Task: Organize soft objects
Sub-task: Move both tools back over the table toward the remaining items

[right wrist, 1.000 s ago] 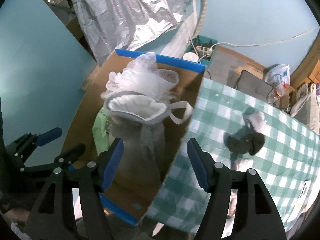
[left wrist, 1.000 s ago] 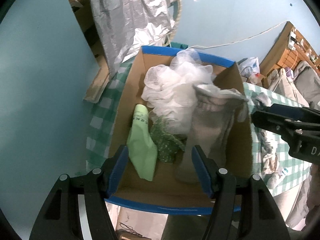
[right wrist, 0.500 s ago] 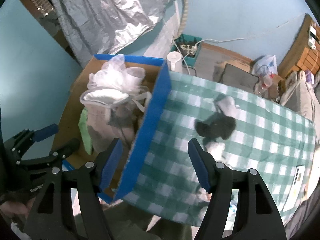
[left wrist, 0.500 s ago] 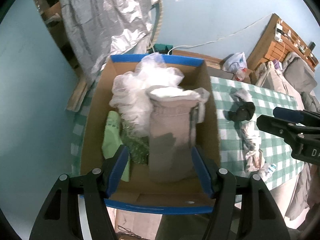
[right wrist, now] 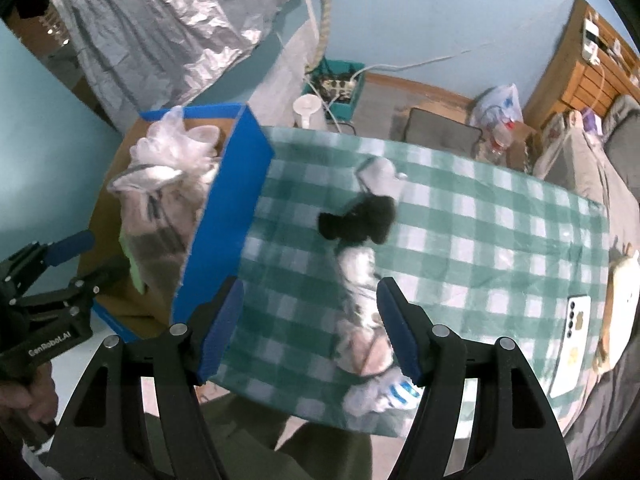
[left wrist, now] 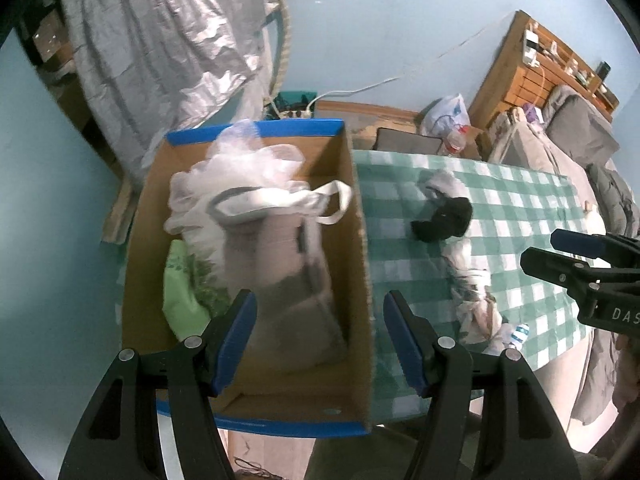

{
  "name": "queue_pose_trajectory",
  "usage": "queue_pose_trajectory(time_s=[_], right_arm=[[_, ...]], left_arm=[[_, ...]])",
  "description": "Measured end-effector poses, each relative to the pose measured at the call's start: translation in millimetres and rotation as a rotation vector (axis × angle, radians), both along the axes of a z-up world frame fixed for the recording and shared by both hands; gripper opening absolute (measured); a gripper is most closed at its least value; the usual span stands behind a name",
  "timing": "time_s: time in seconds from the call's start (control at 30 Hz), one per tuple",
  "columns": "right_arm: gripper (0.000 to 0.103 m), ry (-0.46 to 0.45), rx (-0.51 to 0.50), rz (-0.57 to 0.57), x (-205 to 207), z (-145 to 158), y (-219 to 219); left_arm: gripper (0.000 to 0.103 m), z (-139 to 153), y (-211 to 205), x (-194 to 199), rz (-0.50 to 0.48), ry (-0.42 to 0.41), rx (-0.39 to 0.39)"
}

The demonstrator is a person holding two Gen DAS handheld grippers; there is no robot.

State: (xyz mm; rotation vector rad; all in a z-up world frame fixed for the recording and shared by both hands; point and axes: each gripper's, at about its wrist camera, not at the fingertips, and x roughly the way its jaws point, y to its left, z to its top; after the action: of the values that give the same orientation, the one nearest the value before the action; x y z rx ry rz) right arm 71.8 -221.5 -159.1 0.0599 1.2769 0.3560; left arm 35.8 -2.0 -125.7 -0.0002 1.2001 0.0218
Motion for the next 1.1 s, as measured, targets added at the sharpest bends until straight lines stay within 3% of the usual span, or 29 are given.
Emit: queue_pose_trajectory(time_s=[0.57, 1.1], right_arm=[[0.069, 0.074, -0.016, -0.143, -25.4, -22.4, -69.0], [0.069, 0.189, -0.019, -0.237, -57.0, -68.1, -91.3]], left_arm=[[0.068, -11.6, -64.4, 13.0, -0.157, 0.034, -0.011], [0.071, -43.2, -109.2, 7.4, -0.303, 0.102, 0.028]])
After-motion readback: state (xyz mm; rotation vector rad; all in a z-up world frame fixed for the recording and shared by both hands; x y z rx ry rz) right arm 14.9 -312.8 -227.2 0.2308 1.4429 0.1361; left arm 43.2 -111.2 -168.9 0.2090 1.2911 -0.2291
